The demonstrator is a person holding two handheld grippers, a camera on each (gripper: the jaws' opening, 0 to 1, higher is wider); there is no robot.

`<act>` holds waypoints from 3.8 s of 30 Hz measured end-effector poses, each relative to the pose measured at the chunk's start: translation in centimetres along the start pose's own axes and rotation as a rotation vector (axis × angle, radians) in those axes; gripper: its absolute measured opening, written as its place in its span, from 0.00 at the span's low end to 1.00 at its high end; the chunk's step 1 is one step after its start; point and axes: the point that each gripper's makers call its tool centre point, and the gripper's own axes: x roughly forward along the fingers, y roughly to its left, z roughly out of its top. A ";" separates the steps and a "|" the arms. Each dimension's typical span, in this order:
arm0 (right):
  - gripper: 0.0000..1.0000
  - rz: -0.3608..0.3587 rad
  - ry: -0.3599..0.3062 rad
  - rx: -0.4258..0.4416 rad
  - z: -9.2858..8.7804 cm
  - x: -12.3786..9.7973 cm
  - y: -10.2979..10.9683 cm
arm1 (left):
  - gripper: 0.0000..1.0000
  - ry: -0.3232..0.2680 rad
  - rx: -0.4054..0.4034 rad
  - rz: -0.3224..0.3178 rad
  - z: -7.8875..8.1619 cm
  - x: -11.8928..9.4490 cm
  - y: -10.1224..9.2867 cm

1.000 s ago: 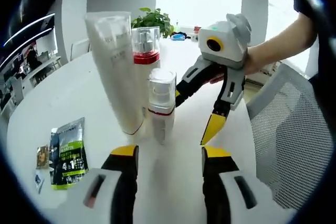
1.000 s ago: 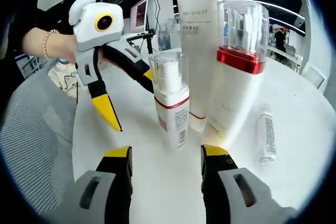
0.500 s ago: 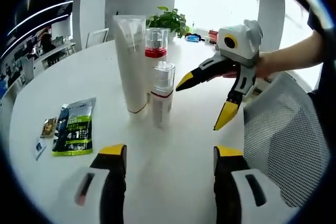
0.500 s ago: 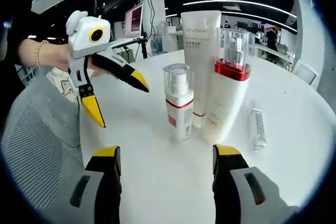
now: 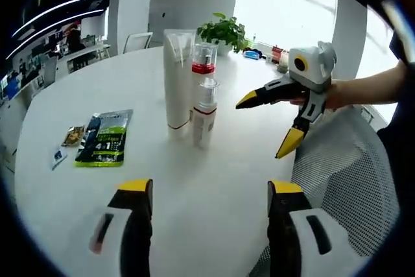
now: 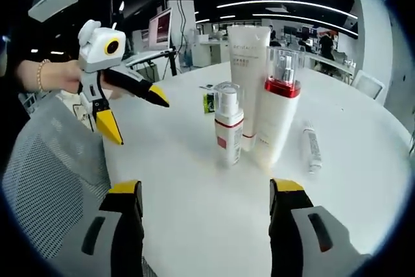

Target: Arrange the skincare products in the storage area until every visible bottle or jar stands upright without overlapping.

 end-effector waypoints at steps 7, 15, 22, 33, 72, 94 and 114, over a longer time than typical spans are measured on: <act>0.85 -0.020 -0.021 -0.009 0.5 -1.6 0.1 | 0.75 -0.036 -0.060 0.024 -0.2 -1.8 -0.4; 0.88 -0.038 -0.021 -0.013 0.7 -3.3 0.2 | 0.81 -0.063 -0.087 0.058 -0.6 -4.1 -0.5; 0.91 -0.063 -0.021 0.003 0.4 -4.6 0.2 | 0.86 -0.049 -0.139 0.081 -1.5 -6.0 -1.1; 0.91 -0.108 -0.027 0.005 0.5 -5.0 0.1 | 0.98 -0.064 -0.196 0.108 -2.0 -7.5 -1.8; 0.97 -0.169 0.133 0.099 -2.0 -5.2 -4.0 | 0.99 -0.059 -0.190 0.119 -2.4 -6.6 -0.7; 0.83 -0.249 0.259 0.122 -3.4 -4.6 -12.9 | 0.98 -0.061 -0.206 0.049 -2.6 -5.9 -1.9; 0.68 -0.196 0.330 0.133 -1.4 1.4 -18.0 | 0.97 -0.045 -0.224 0.058 -3.1 -5.8 -1.4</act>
